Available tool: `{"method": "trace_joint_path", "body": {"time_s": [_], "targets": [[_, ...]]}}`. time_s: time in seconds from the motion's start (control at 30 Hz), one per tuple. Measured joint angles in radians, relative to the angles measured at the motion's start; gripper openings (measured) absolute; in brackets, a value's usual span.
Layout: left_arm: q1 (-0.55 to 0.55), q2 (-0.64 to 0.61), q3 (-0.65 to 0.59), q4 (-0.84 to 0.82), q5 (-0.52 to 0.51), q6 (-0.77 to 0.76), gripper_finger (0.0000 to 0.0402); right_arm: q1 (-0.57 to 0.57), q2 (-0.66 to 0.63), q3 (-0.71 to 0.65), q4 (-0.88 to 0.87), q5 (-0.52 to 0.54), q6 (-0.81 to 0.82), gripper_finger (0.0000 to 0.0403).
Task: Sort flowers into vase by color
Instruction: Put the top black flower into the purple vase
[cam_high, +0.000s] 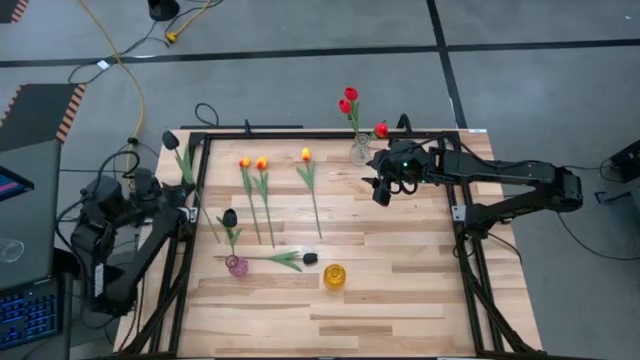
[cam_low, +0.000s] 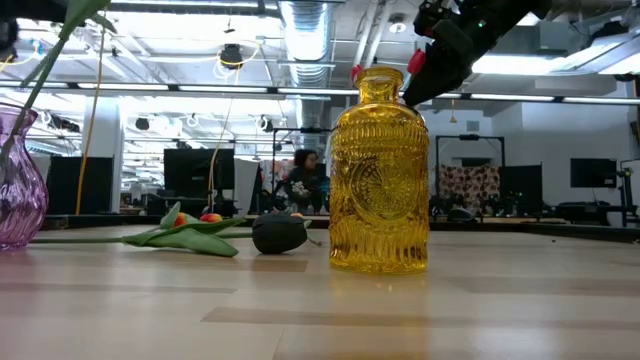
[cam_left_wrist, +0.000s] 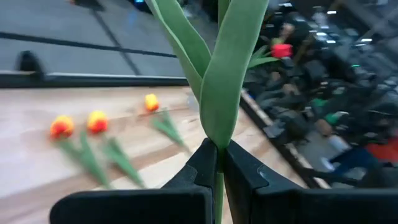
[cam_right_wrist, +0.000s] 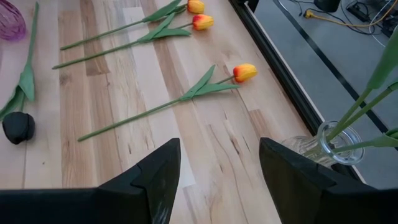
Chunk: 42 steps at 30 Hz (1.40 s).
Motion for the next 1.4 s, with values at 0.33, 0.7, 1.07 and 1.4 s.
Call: {"method": "trace_joint_path", "body": {"time_s": [0.33, 0.7, 1.07, 1.4], "targets": [[0.282, 0.0, 0.291, -0.366, 0.153, 0.239, 0.0002, 0.0, 0.0, 0.0, 0.0, 0.0, 0.0, 0.0246], [0.28, 0.001, 0.368, -0.286, 0.156, 0.091, 0.0002, 0.0, 0.0, 0.0, 0.0, 0.0, 0.0, 0.0246], [0.275, 0.003, 0.204, 0.109, 0.256, -0.032, 0.0002, 0.0, 0.0, 0.0, 0.0, 0.0, 0.0, 0.0246], [0.267, 0.006, -0.065, 0.626, 0.405, -0.23, 0.0002, 0.0, 0.0, 0.0, 0.0, 0.0, 0.0, 0.0246]]}}
